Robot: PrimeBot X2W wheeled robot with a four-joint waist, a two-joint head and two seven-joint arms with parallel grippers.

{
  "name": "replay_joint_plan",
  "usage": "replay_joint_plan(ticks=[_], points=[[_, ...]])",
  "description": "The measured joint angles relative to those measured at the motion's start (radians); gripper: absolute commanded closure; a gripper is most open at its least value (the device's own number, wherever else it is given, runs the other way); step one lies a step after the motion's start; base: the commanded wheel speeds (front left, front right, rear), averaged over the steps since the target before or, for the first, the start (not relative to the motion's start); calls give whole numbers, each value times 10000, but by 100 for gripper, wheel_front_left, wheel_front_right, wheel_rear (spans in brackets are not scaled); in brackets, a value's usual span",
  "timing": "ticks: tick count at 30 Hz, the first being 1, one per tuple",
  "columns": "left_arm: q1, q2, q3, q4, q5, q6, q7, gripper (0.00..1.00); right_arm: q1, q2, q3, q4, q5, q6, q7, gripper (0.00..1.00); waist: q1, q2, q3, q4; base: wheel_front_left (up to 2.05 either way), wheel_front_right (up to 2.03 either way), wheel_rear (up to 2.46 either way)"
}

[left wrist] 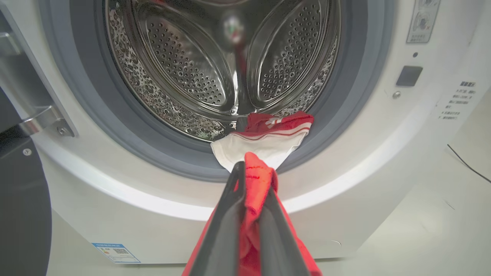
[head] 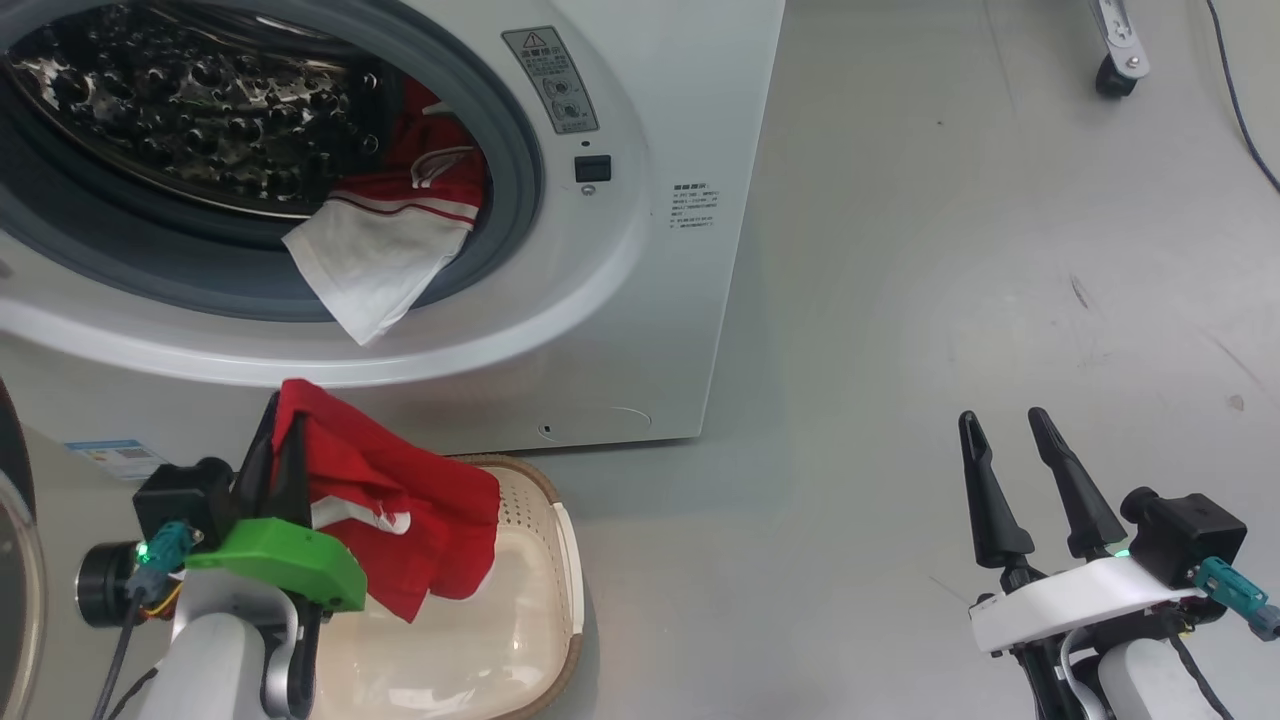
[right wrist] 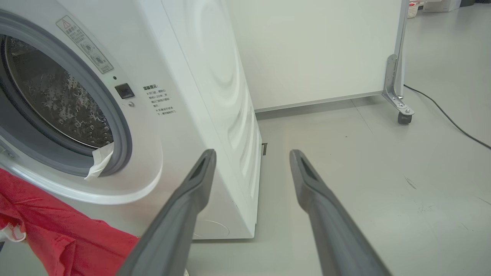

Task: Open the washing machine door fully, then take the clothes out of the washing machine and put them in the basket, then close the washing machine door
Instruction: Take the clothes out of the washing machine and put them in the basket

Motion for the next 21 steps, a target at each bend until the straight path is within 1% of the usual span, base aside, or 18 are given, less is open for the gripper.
replay_joint_plan(ticks=[12,21], points=[[177,73,-182,1152,247,31,380,100,-257,-36,157,-94,-2,0,0,0,0,0,615,-558,0,0,0],[139,238,-163,2284,337,280,708,100,-610,-90,219,-199,-4,0,0,0,0,0,1313,-1055,0,0,0]])
